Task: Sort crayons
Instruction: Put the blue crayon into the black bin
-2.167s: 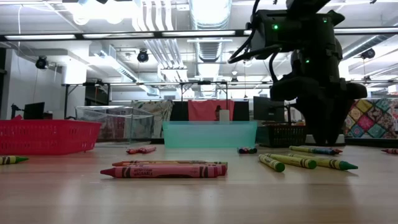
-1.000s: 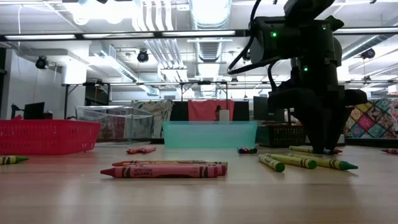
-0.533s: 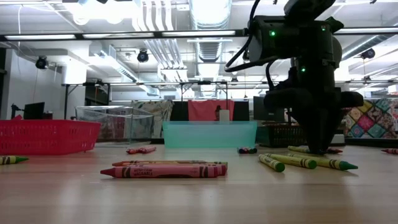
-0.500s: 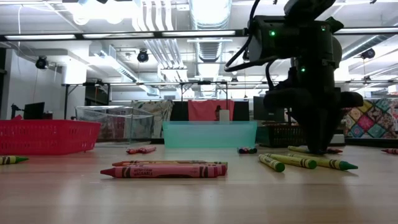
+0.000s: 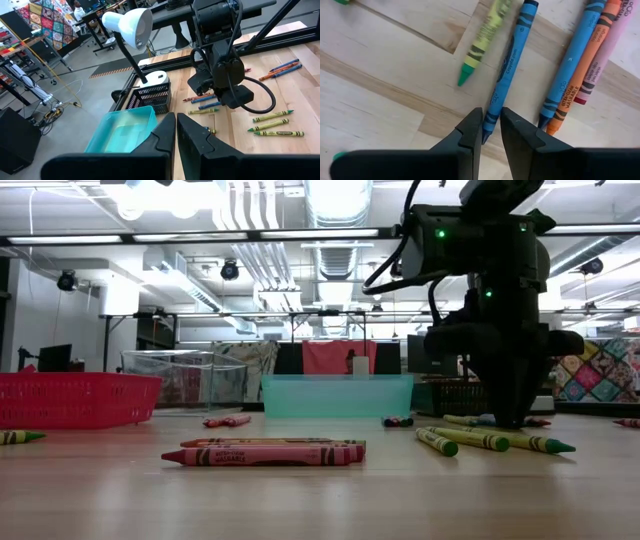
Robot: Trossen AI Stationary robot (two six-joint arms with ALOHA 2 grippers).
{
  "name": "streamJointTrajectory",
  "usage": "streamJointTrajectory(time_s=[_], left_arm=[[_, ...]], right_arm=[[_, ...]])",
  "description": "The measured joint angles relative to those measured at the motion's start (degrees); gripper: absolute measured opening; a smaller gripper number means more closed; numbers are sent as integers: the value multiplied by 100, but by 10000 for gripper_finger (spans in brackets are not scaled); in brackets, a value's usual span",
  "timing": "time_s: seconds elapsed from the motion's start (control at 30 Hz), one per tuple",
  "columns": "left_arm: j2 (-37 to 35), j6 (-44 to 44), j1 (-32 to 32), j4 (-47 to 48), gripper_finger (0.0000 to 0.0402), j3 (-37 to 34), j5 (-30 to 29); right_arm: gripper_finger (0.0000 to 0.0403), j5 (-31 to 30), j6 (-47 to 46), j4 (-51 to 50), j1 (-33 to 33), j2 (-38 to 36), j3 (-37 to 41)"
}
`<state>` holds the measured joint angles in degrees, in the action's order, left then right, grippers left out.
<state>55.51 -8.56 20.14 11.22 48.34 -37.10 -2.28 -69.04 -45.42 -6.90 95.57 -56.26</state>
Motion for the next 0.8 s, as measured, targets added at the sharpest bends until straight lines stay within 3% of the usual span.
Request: streamJointTrajectory(time_s=[0.33,0.57,0.8], left_arm=[[0,1,0,0,0,0,0],[0,2,0,0,0,0,1],[0,2,0,-2,0,0,2]], right_arm=[[61,-29,0,75,0,-4,26],[15,-31,2,126,2,-9,56],[12,-31,9,120,2,-16,55]])
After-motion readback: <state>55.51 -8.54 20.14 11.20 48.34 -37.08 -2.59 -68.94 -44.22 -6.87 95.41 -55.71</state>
